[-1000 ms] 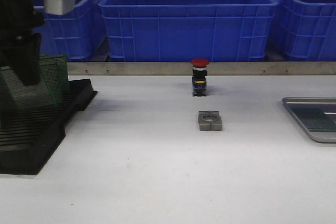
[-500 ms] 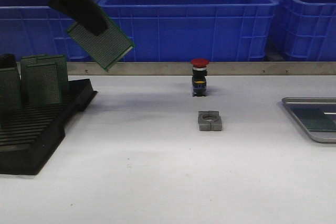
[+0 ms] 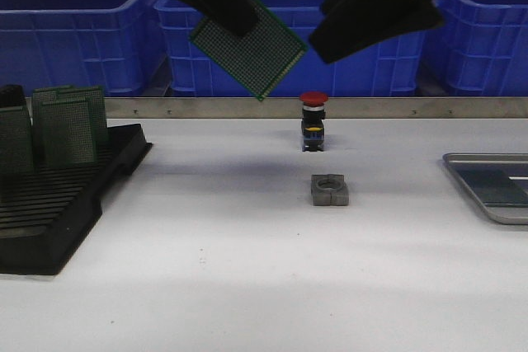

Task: Place circuit board on tray

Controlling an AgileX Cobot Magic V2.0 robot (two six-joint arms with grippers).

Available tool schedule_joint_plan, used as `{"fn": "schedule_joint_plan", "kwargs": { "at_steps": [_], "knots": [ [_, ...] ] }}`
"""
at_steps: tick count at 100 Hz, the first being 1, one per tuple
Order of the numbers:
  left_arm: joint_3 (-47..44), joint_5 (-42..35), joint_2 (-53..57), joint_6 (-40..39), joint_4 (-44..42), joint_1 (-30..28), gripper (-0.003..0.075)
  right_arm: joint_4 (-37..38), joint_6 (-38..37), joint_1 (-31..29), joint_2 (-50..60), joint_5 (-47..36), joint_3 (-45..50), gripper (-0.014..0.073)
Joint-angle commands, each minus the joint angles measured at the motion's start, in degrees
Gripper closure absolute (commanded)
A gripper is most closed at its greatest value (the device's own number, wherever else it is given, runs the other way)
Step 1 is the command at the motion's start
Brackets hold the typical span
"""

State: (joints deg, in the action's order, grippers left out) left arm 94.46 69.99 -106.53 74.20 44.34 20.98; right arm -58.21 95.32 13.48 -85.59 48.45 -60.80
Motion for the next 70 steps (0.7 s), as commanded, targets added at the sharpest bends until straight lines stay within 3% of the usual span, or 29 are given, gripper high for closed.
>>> {"fn": "schedule_joint_plan", "kwargs": {
  "at_steps": [1,23,31,41,50,62,70],
  "knots": [
    [1.6,3.3,3.3,-0.6,4.1,1.2,0.0741,-5.9,1.0,1.2,-0.8,-1.2,-2.0,-0.0036],
    [1.6,3.3,3.3,-0.6,4.1,1.5,0.0741,-15.5,2.5,1.3,-6.2,-1.4,-2.0,-0.0033],
    [1.6,3.3,3.3,-0.6,4.1,1.5,0.0741,-17.0,2.5,1.3,-7.5,-0.9,-2.0,0.0025],
    [1.6,3.3,3.3,-0.6,4.1,1.5,0.0741,-17.4,2.5,1.3,-8.3,-0.4,-2.0,0.0202],
    [1.6,3.3,3.3,-0.6,4.1,1.5,0.0741,-17.5,2.5,1.3,-8.4,0.3,-2.0,0.0431],
    [1.6,3.3,3.3,-0.6,4.1,1.5,0.0741,-18.4,2.5,1.3,-8.4,0.7,-2.0,0.0659],
    [1.6,3.3,3.3,-0.6,4.1,1.5,0.074,-19.0,2.4,1.3,-8.4,0.8,-2.0,0.0662]
  ]
}}
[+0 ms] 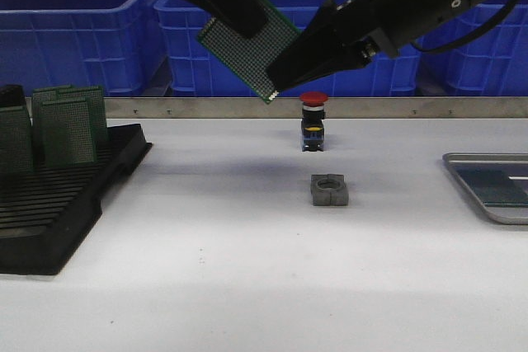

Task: Place circuit board on tray
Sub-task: 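Grasp the second board with the right gripper, then release the board from the left gripper, then lower the second board onto the steel tray and open the right gripper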

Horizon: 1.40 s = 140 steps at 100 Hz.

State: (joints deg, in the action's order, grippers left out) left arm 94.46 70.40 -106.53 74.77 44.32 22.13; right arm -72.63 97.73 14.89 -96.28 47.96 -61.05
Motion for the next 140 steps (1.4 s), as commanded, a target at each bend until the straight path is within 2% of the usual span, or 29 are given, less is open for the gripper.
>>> {"fn": "schedule_joint_plan", "kwargs": {
  "at_steps": [1,9,14,21,33,36,40,45,55,70,100,124,140],
  "knots": [
    [1.6,2.9,3.3,-1.2,4.1,0.3,0.0739,-4.5,0.0,-0.1,2.3,1.3,-1.7,0.0663],
    [1.6,2.9,3.3,-1.2,4.1,0.3,0.0729,-4.8,0.0,-0.1,2.3,1.5,-1.7,0.0664],
    [1.6,2.9,3.3,-1.2,4.0,0.3,0.0685,-4.8,-0.2,-0.1,2.3,1.8,-1.7,0.0664],
    [1.6,2.8,3.3,-1.2,3.6,0.2,0.0568,-4.8,-0.7,-0.1,2.3,2.8,-1.7,0.0664],
    [1.6,2.0,3.3,-1.2,2.9,0.2,0.0272,-4.8,-5.3,-0.1,2.2,4.0,-1.7,0.0664],
    [1.6,1.9,3.3,-1.2,2.3,0.1,0.0217,-4.8,-6.9,-0.1,2.1,4.0,-1.7,0.0664],
    [1.6,1.5,3.3,-1.2,1.2,0.1,0.0158,-4.6,-9.4,-0.2,1.9,3.7,-1.7,0.0664],
    [1.6,0.8,3.3,-1.2,-0.5,0.1,0.0124,-3.8,-12.5,-0.6,1.9,3.1,-1.5,0.0664],
    [1.6,0.8,3.3,-1.2,-3.6,0.1,0.0121,-2.0,-19.1,-2.0,1.9,1.7,-0.5,0.0664],
    [1.6,0.8,3.3,-1.2,-4.6,0.1,0.0121,-0.6,-24.0,-5.9,1.9,0.5,2.8,0.0664],
    [1.6,0.8,3.3,-1.2,-4.6,0.1,0.0121,-0.6,-30.7,-19.8,1.9,-4.8,9.4,0.0664],
    [1.6,0.8,3.3,-1.2,-4.6,0.1,0.0121,-0.6,-31.6,-31.4,1.9,-7.3,9.5,0.0664],
    [1.6,0.8,3.3,-1.2,-4.6,0.1,0.0121,-0.4,-31.6,-35.3,1.9,-8.8,9.5,0.0636]
  ]
}}
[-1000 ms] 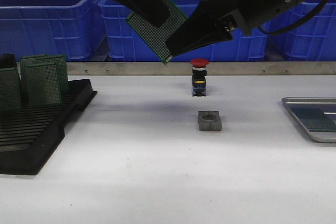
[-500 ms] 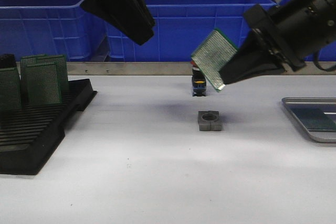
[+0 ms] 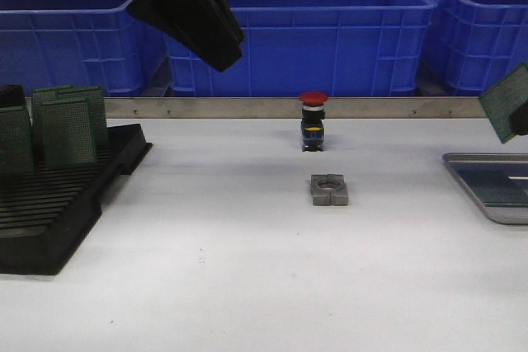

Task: Place circuit board on tray
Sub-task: 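Lower the second board onto the steel tray and open the right gripper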

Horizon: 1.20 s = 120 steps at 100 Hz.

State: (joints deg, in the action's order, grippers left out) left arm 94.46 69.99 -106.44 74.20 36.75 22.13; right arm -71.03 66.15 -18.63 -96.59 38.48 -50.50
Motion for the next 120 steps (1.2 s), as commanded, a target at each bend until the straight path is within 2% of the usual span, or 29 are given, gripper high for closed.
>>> {"fn": "schedule_joint_plan", "kwargs": {
  "at_steps": [1,6,22,29,35,54,63,69,77,93,95,105,120],
  "knots": [
    [1.6,1.2,3.2,-0.6,3.0,0.1,0.0121,-1.9,0.0,-1.9,2.2,0.6,-1.1,0.0621],
    [1.6,1.2,3.2,-0.6,3.0,0.1,0.0121,-1.6,0.1,-2.3,2.2,0.6,-1.1,0.0556],
    [1.6,1.2,3.2,-0.6,3.0,0.1,0.0121,-0.6,0.3,-2.4,2.2,-0.6,-1.1,0.0098],
    [1.6,1.2,3.2,-0.6,3.0,0.1,0.0121,-0.3,0.3,-2.4,2.2,-1.2,-1.1,-0.0025],
    [1.6,1.2,3.2,-0.6,3.0,0.1,0.0121,0.1,0.3,-2.4,2.3,-1.3,-1.2,-0.0057],
    [1.6,1.2,3.2,-0.6,3.0,0.1,0.0121,0.2,0.3,-2.4,2.4,-0.2,-1.3,-0.0057],
    [1.6,1.2,3.2,-0.8,3.0,0.1,0.0135,0.6,0.4,-2.4,2.4,1.8,-1.4,-0.0038],
    [1.6,1.6,3.2,-3.6,3.0,-0.2,0.0186,1.3,0.4,-2.4,2.4,3.6,-2.0,0.0021],
    [2.3,1.7,3.2,-8.0,2.8,-1.2,0.0309,1.3,0.4,-2.4,2.4,7.0,-3.2,0.0196],
    [4.1,3.2,3.7,-14.2,1.9,-4.9,0.0689,1.3,0.4,-2.3,2.4,13.2,-4.7,0.0673],
    [4.2,3.2,4.0,-14.2,1.6,-5.3,0.0738,1.3,0.4,-2.3,2.4,13.8,-4.9,0.0662],
    [4.2,3.2,5.6,-14.2,0.7,-8.3,0.0741,1.2,0.4,-1.9,3.0,14.7,-5.4,0.0655],
    [4.2,3.2,8.6,-14.2,0.7,-13.2,0.0741,1.3,0.6,1.4,6.6,9.3,-5.4,0.0655]
  ]
}}
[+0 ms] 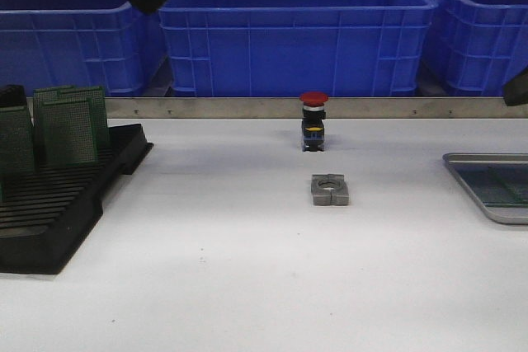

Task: Place circuit board on tray

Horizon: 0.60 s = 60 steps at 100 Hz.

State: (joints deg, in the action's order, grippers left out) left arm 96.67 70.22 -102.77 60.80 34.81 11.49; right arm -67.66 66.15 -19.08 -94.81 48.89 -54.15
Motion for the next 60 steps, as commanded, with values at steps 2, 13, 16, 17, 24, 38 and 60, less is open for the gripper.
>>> {"fn": "schedule_joint_plan", "kwargs": {
  "at_steps": [2,13,16,17,24,38,60],
  "knots": [
    [2.0,3.0,5.2,-0.8,2.7,-3.2,0.0741,-2.1,0.8,2.6,5.5,-2.0,-1.7,0.0655],
    [1.2,2.1,7.7,-1.9,4.2,-6.4,0.0741,-2.0,2.7,6.9,9.2,-5.5,-1.7,0.0655],
    [0.8,1.1,8.4,-2.0,5.0,-7.1,0.0741,-2.0,3.1,8.7,10.6,-6.3,-1.7,0.0655],
    [0.7,0.6,8.7,-2.0,5.5,-7.2,0.0741,-2.0,3.3,9.0,10.8,-6.5,-1.7,0.0655],
    [-1.1,-2.4,10.9,-2.0,8.0,-8.6,0.0741,-2.0,3.4,12.5,13.5,-7.9,-1.6,0.0655],
    [-6.3,-7.8,15.7,-2.0,10.0,-9.2,0.0741,-2.0,3.4,17.7,19.0,-13.3,0.7,0.0655],
    [-18.2,-21.0,24.8,-2.0,12.4,-9.1,0.0741,-2.1,5.1,22.0,29.6,-29.0,8.4,0.0655]
  ]
}}
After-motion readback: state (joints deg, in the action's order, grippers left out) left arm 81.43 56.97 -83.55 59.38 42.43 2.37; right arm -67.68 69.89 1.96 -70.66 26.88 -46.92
